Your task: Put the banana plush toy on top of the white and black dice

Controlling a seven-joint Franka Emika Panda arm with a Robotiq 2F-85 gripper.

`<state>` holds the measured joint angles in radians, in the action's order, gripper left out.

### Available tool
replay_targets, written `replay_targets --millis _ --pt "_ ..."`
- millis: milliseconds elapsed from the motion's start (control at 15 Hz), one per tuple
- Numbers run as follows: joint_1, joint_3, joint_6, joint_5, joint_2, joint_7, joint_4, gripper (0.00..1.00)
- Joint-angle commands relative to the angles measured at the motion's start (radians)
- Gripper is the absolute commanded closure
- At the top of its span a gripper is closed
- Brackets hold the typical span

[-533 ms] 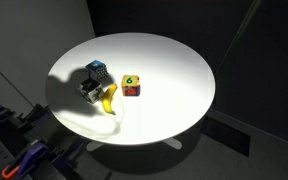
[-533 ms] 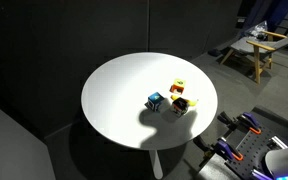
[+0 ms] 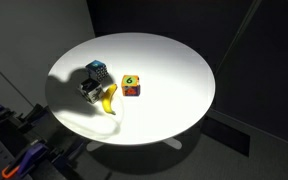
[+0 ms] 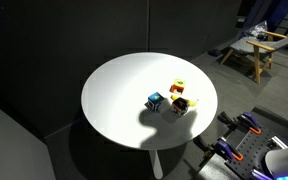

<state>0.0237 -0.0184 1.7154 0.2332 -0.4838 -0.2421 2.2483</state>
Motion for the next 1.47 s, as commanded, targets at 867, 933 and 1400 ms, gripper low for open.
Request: replay_targets --millis 867,933,1400 --pt "-0.009 -0.018 -0.002 0.009 0.021 0.002 -0.006 0.0" --pt "-0.007 -0.023 0.005 0.009 0.034 0.0 -0.006 0.0" --pt "-0.008 -0.084 0.088 -0.015 0.101 -0.095 0.018 0.0"
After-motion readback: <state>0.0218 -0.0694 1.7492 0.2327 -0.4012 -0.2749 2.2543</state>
